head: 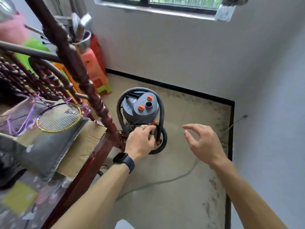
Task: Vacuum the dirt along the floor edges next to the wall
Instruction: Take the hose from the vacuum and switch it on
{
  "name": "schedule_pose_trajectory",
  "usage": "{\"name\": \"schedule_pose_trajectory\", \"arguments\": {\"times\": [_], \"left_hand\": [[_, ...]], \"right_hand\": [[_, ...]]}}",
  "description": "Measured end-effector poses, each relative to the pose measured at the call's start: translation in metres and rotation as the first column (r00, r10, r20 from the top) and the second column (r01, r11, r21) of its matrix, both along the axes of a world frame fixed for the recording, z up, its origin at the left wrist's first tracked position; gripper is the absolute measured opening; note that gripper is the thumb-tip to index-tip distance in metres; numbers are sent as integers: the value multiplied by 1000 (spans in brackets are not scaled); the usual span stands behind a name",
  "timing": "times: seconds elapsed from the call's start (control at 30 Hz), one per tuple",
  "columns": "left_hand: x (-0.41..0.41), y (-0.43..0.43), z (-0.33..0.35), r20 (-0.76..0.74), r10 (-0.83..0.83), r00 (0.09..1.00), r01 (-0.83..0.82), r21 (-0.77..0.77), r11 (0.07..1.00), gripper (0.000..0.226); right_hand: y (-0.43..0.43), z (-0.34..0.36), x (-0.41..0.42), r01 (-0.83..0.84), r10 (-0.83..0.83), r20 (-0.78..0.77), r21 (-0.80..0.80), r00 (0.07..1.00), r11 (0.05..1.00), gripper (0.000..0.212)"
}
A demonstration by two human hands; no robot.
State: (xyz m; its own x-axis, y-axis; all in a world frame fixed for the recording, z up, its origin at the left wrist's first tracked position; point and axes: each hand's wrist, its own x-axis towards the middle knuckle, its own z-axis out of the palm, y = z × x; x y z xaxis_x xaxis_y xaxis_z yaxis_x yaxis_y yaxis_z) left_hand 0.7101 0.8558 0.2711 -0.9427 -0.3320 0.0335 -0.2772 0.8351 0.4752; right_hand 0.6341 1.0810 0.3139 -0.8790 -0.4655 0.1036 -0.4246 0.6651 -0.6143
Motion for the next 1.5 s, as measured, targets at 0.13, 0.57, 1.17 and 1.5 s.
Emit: {"name": "schedule_pose_trajectory", "arguments": {"times": [0.13,0.57,1.17,1.5], "left_hand": [[-19,-26,3,-17,47,999,-47,12,999,40],[-184,-152,-57,225,60,972,-74,53,996,38],[-399,-232,-144,551,283,785,-385,75,920,41],[-471,-279,-229,568,314,761,-389,13,921,49]], "right_hand": [[-14,-1,-27,1,0,42,-18,999,1000,24],[-127,-61,-188,-16,-16,306,102,952,995,28],[-259,-228,-474,-59,-141,810,211,570,976,13],[-317,-374,-544,-180,-255,858,365,447,913,71]]}}
